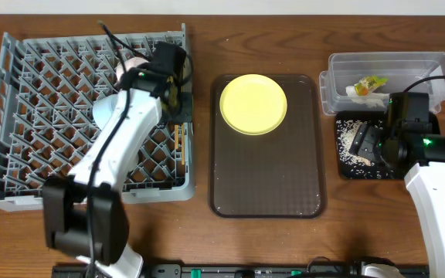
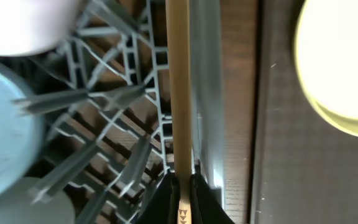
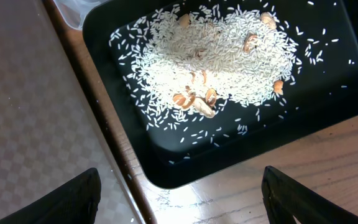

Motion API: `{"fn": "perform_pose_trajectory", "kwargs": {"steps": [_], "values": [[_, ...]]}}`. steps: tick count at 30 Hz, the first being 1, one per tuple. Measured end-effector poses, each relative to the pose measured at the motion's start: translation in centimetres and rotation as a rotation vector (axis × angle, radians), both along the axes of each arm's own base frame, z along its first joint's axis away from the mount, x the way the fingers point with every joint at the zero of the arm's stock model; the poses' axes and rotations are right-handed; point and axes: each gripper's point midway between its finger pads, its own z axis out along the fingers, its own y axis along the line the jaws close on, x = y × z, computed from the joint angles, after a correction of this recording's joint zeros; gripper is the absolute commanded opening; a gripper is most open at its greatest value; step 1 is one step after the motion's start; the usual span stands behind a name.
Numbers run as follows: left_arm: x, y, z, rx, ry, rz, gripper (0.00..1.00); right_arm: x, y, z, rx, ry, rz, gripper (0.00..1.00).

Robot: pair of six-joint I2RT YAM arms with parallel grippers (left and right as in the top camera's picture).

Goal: Sort waste into correct bins and load items into the dishwasher rack
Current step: 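Carry the second chopstick to the rack and drop it in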

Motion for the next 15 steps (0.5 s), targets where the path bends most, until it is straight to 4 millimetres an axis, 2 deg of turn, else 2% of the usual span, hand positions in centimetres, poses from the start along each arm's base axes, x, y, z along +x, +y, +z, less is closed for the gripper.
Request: {"fn": "perform_pose_trajectory", "kwargs": {"steps": [2,6,11,15], "values": [[-0.4,-0.1,-1.0,-0.001,0.037,-0.001,0.30,0.0,0.0,0.0,0.000,0.000,0.000,0.82],[-0.9,0.5,-1.4,0.015,0.062,0.009,0.51,0.0,0.0,0.0,0.000,0.000,0.000,0.83],[-1.0,0.6,-0.7,0.013,0.047,0.014,0.53,0.0,0.0,0.0,0.002,-0.001,0.000,0.83],[-0.2,-1.1,2.2,-0.030,-0.066,-0.033,0.54,0.1,0.0,0.0,0.003,-0.004,0.001,0.83]]}}
